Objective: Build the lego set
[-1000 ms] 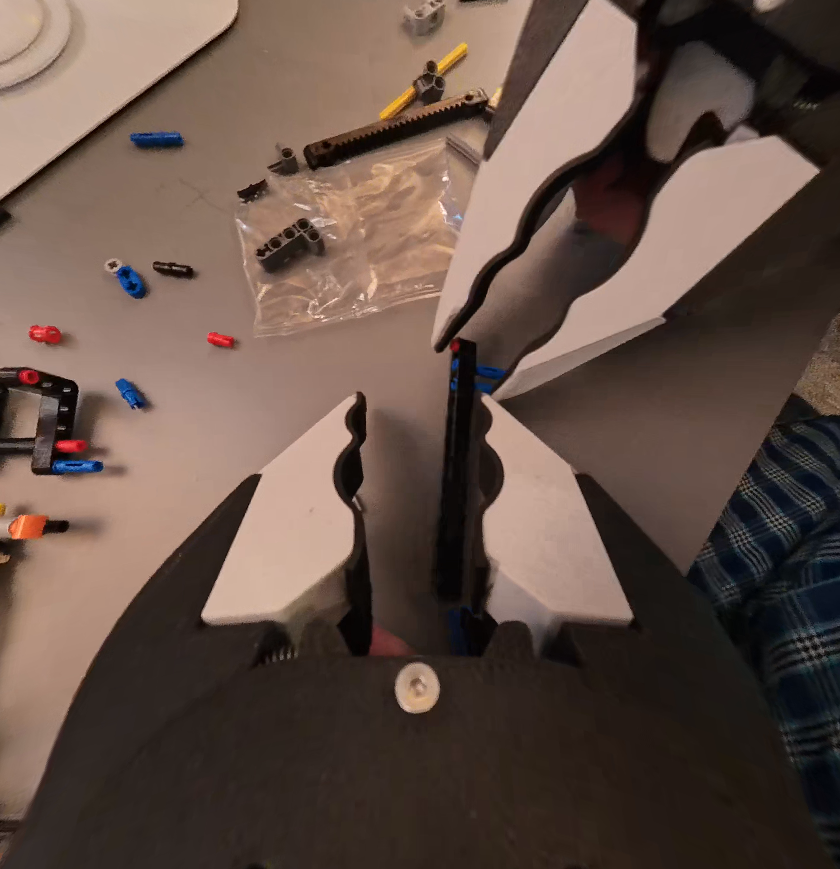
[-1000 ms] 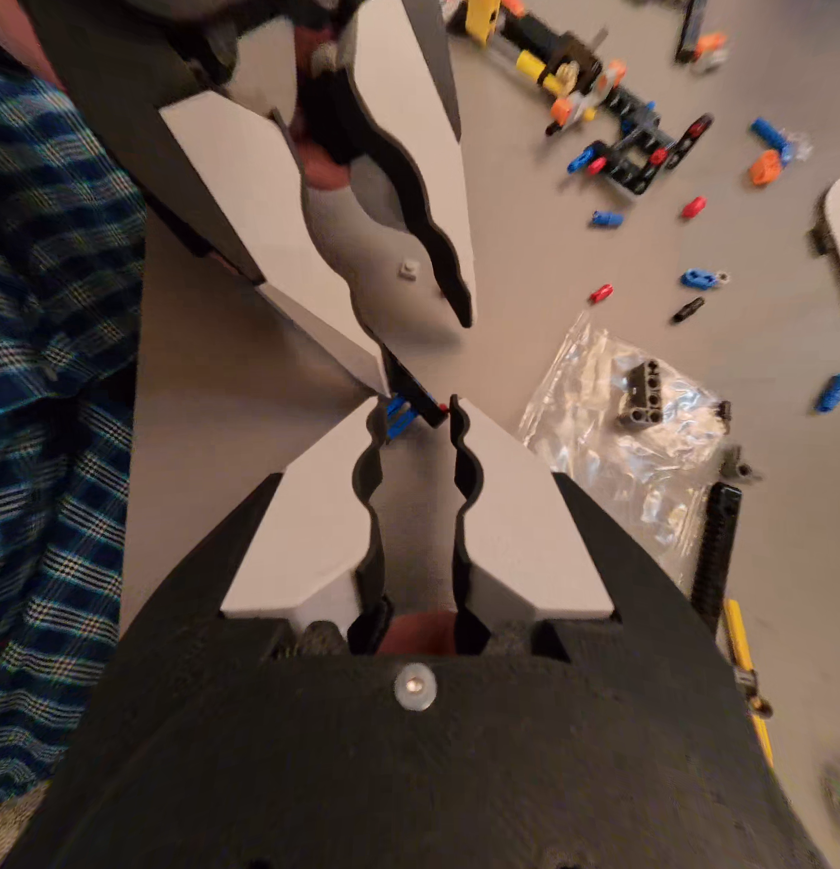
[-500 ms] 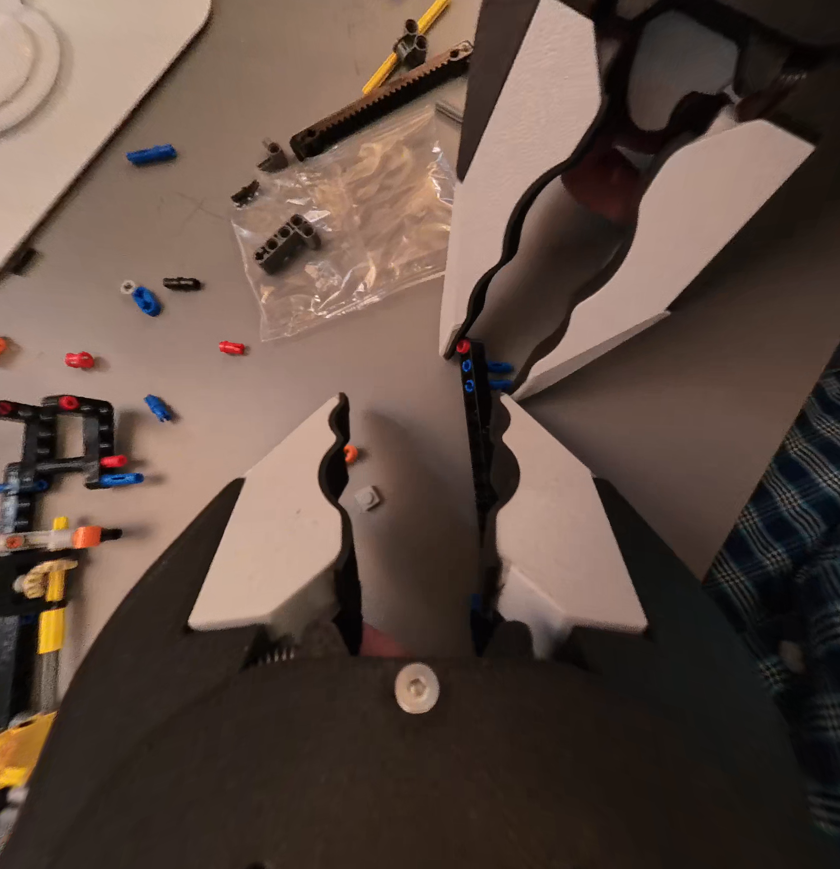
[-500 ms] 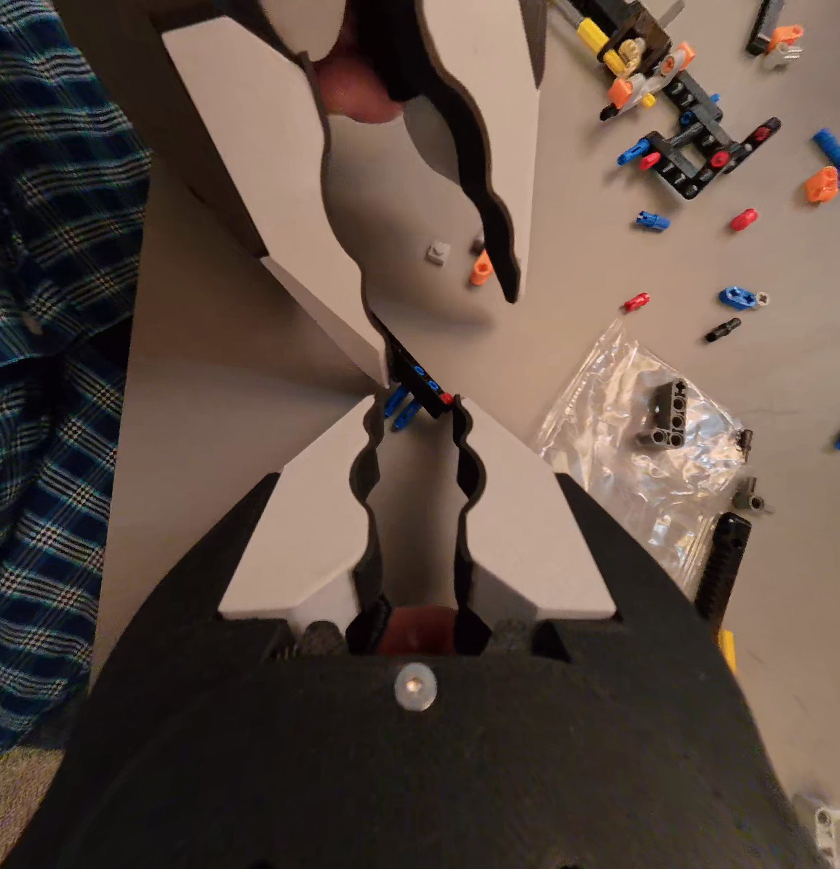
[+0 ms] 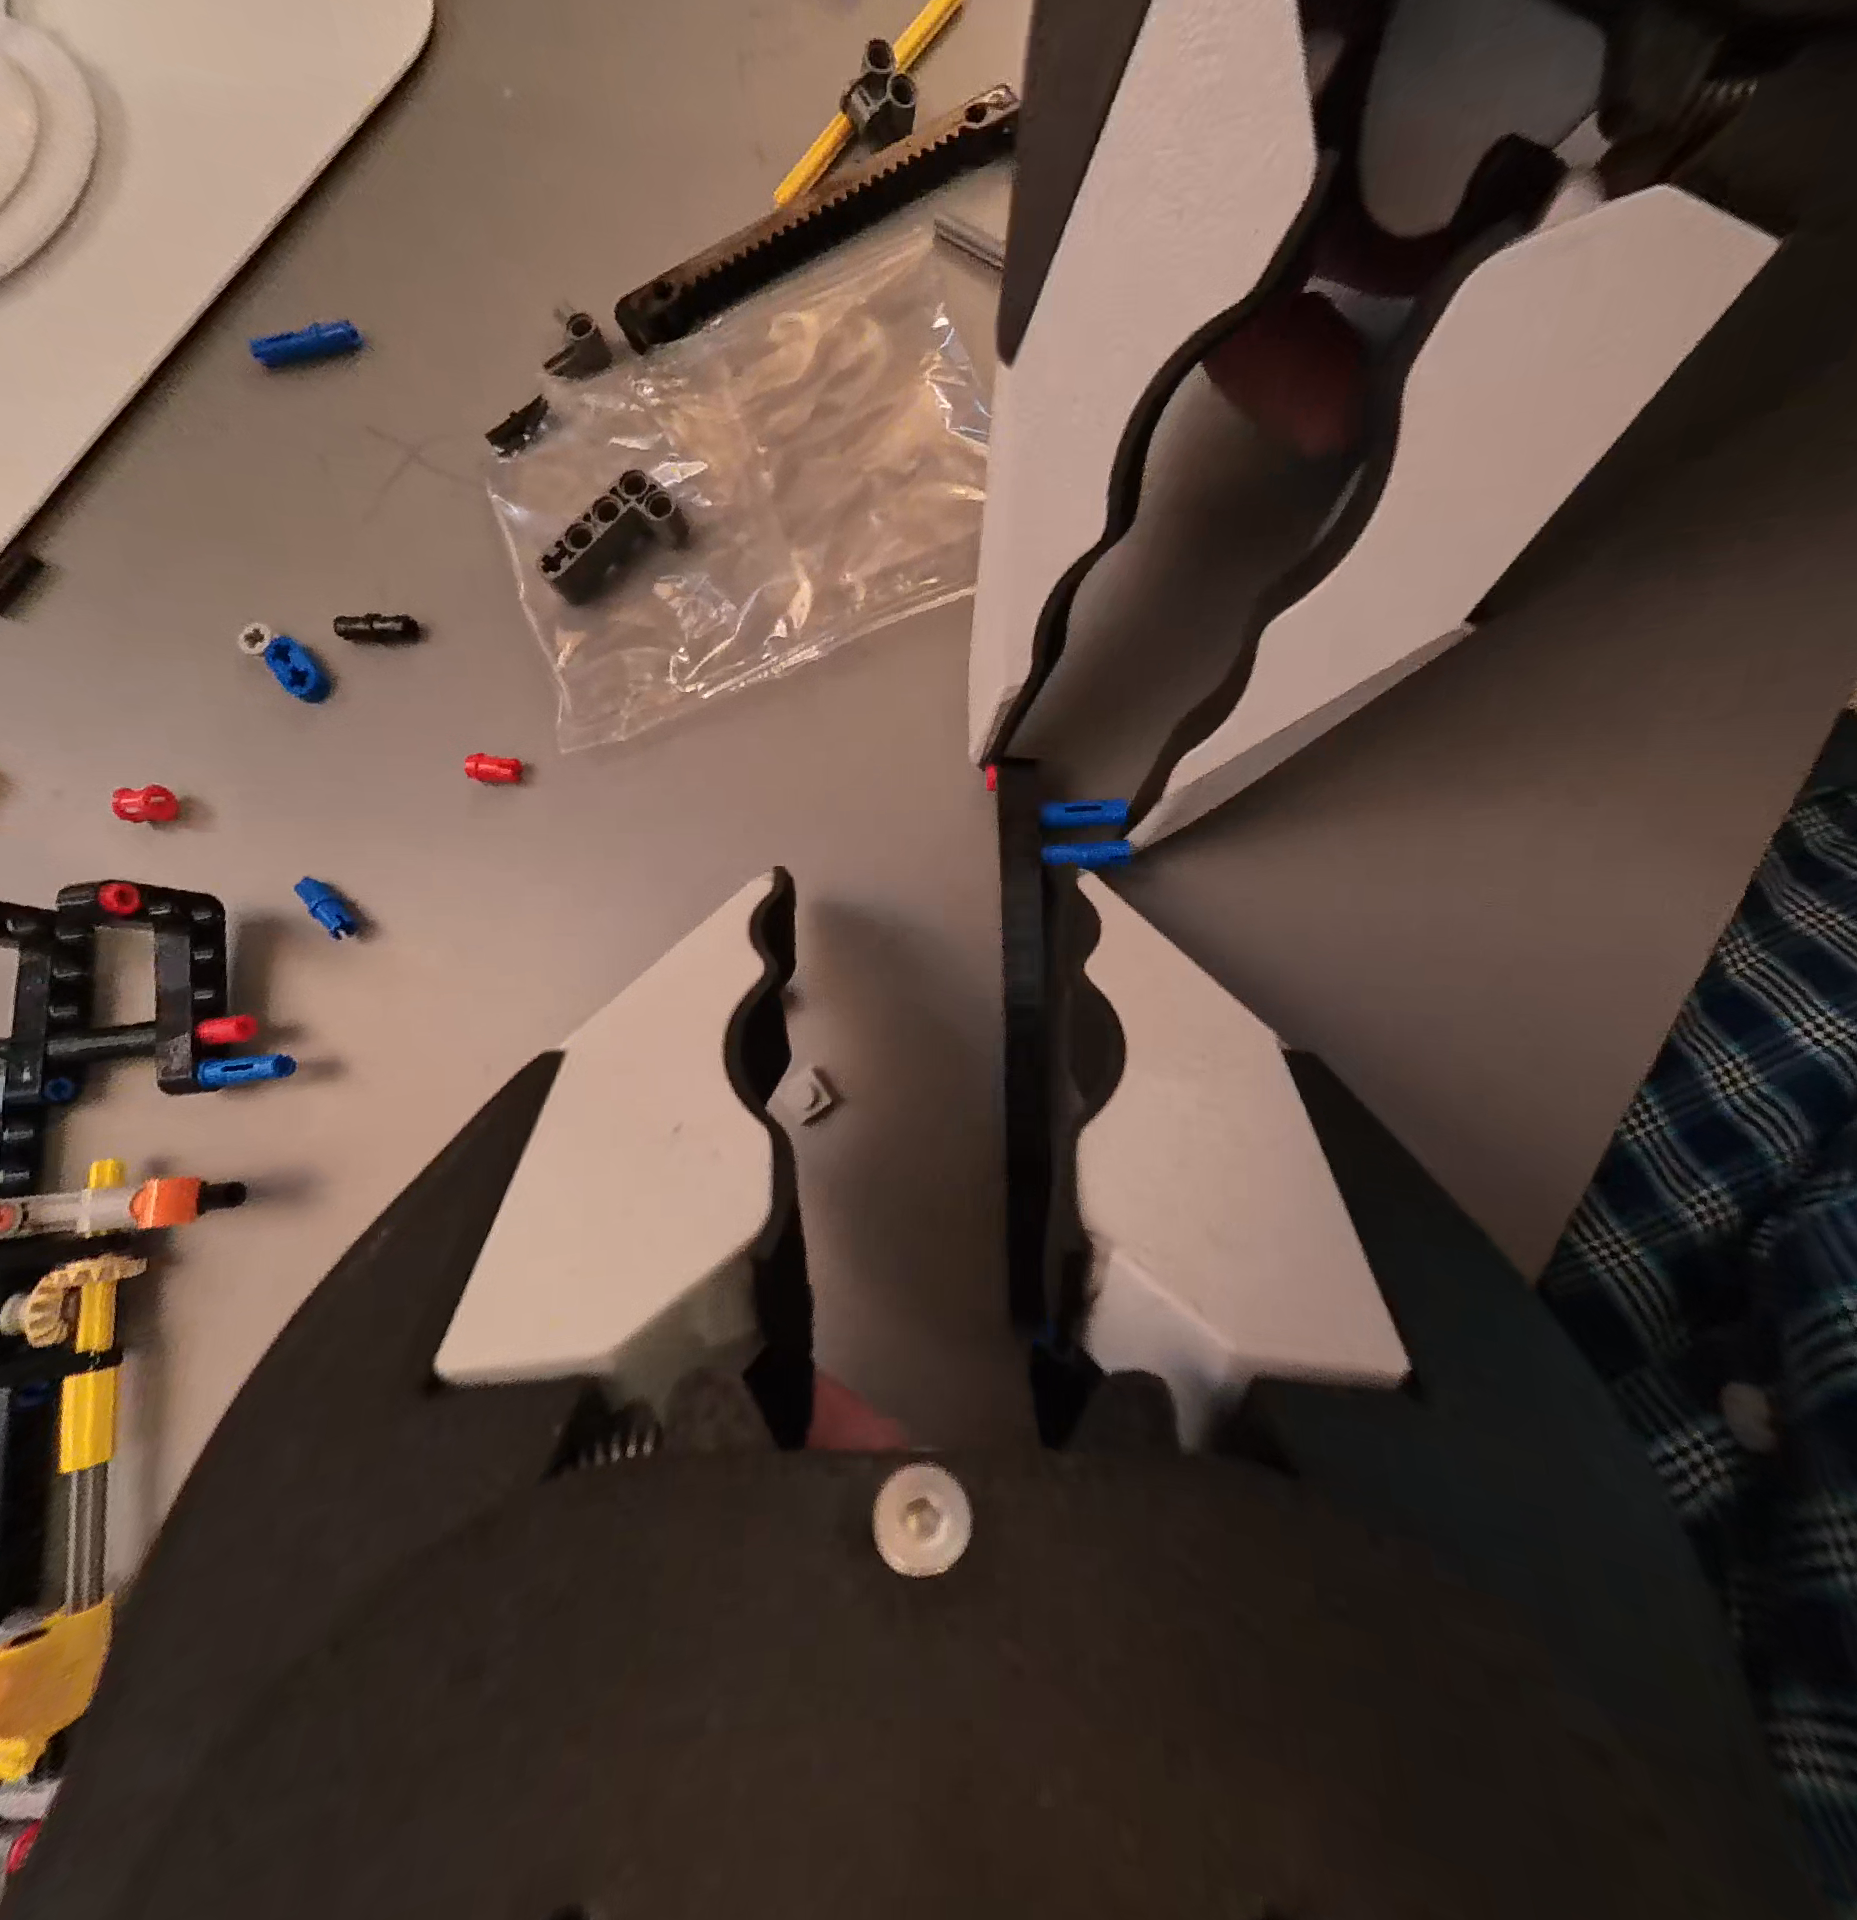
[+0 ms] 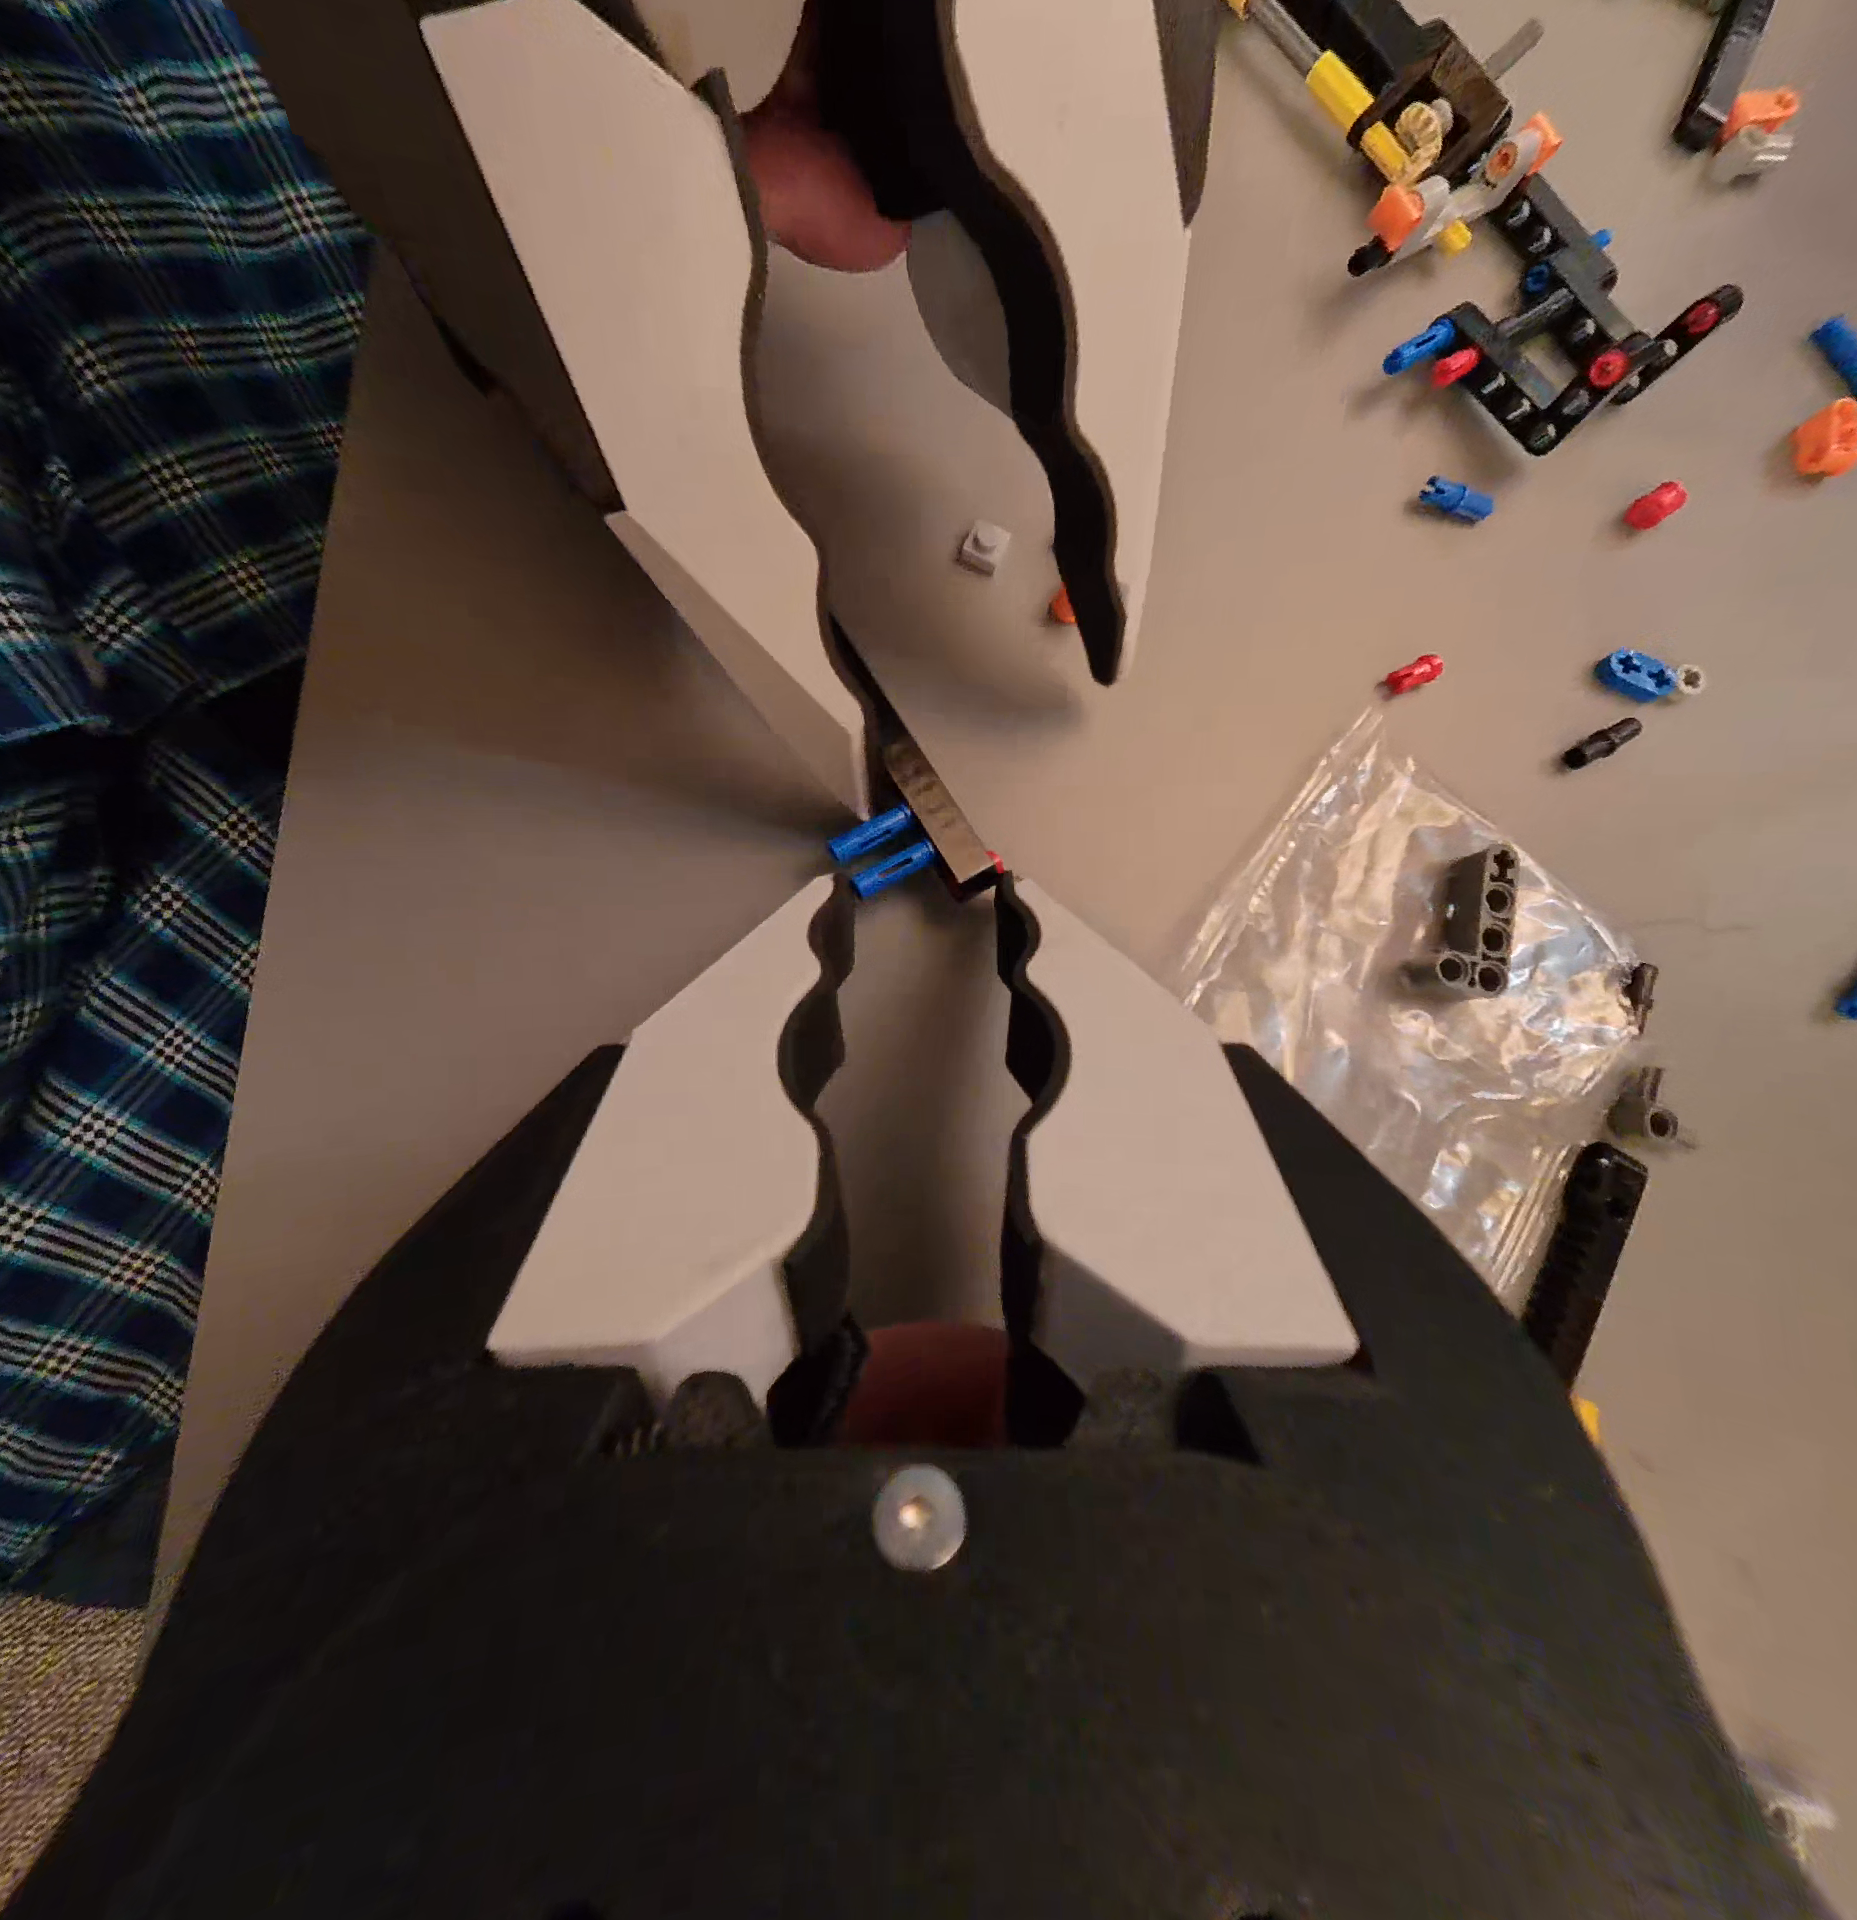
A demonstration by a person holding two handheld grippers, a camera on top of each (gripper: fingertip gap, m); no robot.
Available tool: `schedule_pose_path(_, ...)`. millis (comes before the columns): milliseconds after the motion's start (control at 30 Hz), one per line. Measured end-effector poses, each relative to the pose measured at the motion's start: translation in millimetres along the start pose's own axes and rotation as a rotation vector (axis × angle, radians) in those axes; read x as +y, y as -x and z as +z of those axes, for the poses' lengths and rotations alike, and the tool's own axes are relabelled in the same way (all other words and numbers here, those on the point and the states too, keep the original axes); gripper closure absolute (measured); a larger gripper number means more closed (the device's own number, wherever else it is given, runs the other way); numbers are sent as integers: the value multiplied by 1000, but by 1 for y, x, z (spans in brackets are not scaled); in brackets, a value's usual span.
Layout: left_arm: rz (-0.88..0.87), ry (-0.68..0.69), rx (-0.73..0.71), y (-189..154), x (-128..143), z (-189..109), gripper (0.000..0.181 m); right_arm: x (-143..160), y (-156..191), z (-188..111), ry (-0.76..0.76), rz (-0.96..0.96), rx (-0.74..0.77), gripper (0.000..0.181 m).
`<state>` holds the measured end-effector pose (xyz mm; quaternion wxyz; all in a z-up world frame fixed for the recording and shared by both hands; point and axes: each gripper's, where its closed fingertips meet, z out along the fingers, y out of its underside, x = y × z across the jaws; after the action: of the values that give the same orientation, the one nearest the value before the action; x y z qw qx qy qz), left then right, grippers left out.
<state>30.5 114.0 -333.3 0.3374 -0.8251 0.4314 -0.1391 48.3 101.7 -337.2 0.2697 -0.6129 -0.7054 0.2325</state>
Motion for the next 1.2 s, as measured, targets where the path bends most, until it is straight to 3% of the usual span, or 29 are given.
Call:
schedule_pose_path(33, 5, -1, 4, 0, 0, 0, 133, 0, 0, 0, 1, -1, -7, 157)
schedule_pose_path(333, -45, -28, -22, 5, -6, -4, 133, 1, -4, -3, 6, -10, 38, 157)
schedule_pose_path(533, -25, -47, -46, 4, -9, -7, 140, 0, -7, -7, 23, -37, 104, 176)
schedule_pose_path(633, 9, -80, -134, 16, -13, -12, 149, -8, -6, -13, -39, -9, 102, 181)
schedule_pose_path(733, 7, -65, -106, 12, -12, -9, 140, 1, -13, -11, 5, -7, 131, 181)
schedule_pose_path(1033, -28, -84, -82, 14, -9, -12, 153, 3, -15, -21, -34, 64, 127, 170)
schedule_pose_path(1133, 13, -96, -70, 8, -12, -12, 156, -8, -15, -21, -70, 77, 125, 151)
schedule_pose_path(1200, 59, -115, -46, 0, -17, -13, 161, -12, -14, -19, -94, 106, 92, 150)
